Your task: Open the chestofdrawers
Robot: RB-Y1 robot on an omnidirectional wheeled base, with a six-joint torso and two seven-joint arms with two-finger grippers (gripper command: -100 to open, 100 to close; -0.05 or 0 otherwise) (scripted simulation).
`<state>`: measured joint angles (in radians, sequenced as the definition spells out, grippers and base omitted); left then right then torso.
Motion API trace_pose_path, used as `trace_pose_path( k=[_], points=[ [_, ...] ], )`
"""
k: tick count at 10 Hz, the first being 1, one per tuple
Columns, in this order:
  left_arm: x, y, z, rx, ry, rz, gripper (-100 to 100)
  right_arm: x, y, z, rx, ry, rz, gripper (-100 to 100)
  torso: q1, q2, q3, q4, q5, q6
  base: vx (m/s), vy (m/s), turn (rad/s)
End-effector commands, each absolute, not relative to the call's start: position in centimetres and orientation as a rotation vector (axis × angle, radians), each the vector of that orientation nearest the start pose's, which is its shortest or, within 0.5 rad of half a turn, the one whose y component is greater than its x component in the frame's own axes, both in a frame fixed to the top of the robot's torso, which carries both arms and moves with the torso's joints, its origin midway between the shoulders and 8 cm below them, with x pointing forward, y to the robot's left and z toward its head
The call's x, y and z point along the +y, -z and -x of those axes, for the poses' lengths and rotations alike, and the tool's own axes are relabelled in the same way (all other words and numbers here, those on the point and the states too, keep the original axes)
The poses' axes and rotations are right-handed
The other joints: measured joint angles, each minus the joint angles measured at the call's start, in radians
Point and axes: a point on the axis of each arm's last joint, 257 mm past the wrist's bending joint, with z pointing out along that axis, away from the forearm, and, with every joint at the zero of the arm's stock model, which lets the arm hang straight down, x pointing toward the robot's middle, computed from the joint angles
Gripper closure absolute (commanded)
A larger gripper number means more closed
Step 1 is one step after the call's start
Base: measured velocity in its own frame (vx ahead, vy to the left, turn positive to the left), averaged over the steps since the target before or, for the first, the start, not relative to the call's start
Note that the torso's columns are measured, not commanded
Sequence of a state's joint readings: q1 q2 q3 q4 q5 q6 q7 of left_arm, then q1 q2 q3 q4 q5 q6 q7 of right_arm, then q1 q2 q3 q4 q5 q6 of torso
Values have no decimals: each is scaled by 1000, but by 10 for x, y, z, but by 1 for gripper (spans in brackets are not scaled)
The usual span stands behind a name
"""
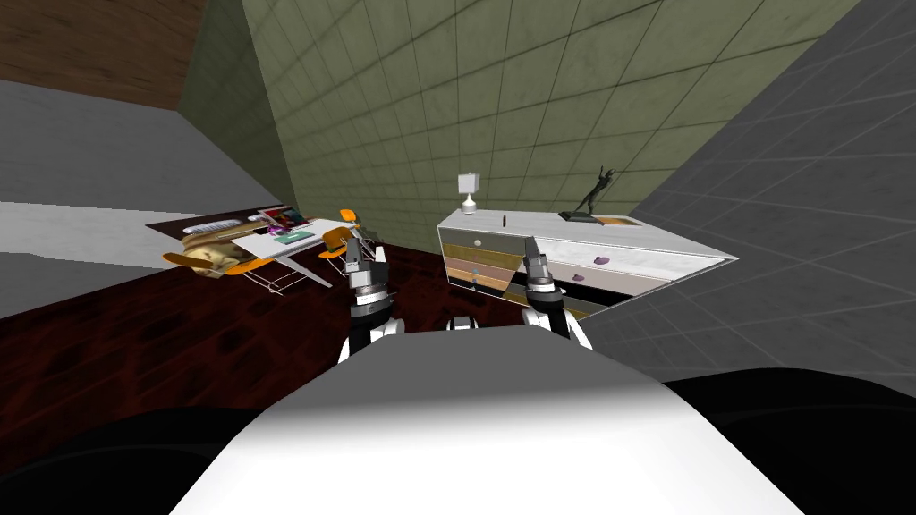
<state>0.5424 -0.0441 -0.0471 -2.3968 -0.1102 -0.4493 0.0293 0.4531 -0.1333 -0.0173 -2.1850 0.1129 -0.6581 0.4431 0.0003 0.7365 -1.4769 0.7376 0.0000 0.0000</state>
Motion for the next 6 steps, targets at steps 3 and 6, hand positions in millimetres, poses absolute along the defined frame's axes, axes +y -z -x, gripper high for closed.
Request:
trace_pose_path(
  k=[3,6],
  points=[
    [259,-53,-329,610,1290,617,0,-249,-14,-347,784,-695,-122,-100,0,2,1,1,0,0,73,41,-41],
    [259,-53,-329,610,1290,617,0,-249,-10,-350,795,-601,-71,-100,1,1,1,0,0,0,71,42,-34]
  ],
)
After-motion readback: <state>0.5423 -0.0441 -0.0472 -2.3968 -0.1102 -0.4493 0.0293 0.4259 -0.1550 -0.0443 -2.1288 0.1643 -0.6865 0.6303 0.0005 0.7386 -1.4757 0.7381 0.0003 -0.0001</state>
